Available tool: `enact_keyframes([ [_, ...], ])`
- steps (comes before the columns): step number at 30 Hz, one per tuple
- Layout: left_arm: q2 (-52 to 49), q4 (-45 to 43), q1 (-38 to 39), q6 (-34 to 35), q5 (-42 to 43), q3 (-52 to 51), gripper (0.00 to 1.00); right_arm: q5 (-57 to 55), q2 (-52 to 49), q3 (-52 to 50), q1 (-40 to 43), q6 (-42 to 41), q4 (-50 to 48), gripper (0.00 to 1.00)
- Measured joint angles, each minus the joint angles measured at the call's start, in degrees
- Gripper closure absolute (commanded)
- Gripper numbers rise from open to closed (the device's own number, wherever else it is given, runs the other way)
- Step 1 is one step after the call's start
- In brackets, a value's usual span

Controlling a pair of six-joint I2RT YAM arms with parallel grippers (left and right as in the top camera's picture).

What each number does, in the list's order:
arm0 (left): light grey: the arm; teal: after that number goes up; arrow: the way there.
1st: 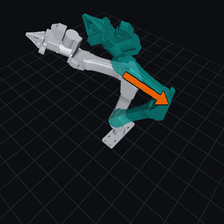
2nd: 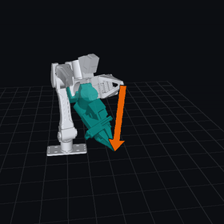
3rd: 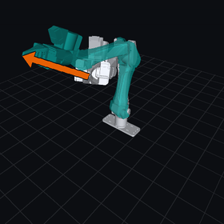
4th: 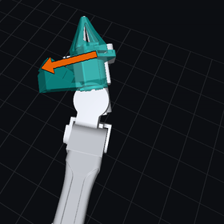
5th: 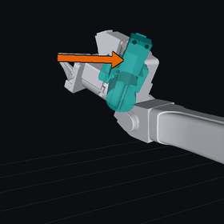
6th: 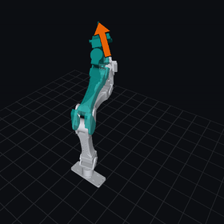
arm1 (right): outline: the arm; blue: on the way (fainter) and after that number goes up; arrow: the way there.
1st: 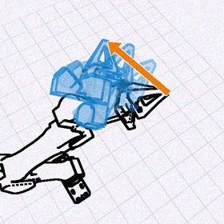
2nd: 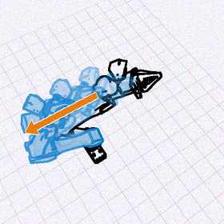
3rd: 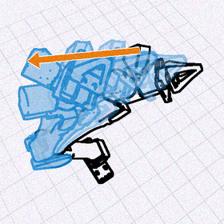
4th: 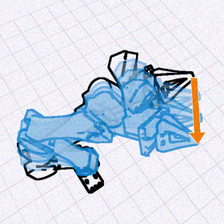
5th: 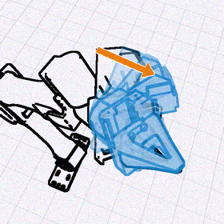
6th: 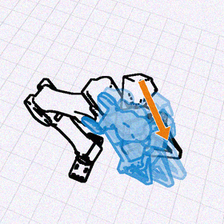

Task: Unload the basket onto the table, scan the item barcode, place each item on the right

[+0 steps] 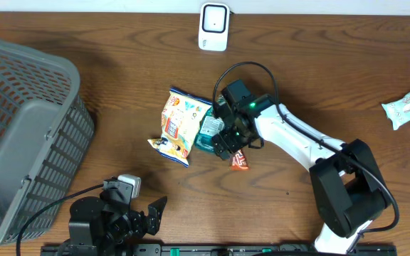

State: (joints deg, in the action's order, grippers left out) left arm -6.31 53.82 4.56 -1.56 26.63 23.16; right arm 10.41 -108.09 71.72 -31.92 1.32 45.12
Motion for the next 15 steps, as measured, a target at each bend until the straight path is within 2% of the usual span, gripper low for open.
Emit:
enact_keyframes([
  [4,0.0,0.0,0.0,0.0,0.0,0.0,0.02,-1.9,1.4,2.1,0.2,-0.9,3.0,0.01],
  [8,0.0,0.0,0.0,0.0,0.0,0.0,0.02,-5.4,6.9,3.7,0.2,-3.0,4.0,0.01],
  [9,0.0,0.0,0.0,0.0,0.0,0.0,0.02,-6.6,8.2,4.0,0.2,-4.4,4.8,0.05],
  [13,0.0,0.0,0.0,0.0,0.0,0.0,0.02,-11.4,11.0,4.6,0.1,-9.6,7.0,0.82],
  [14,0.0,0.0,0.0,0.0,0.0,0.0,0.02,-12.1,11.0,4.5,0.1,-10.3,6.8,0.95],
  [15,0.0,0.0,0.0,0.0,0.0,0.0,0.02,-12.6,10.8,4.1,0.0,-10.9,6.2,0.99],
])
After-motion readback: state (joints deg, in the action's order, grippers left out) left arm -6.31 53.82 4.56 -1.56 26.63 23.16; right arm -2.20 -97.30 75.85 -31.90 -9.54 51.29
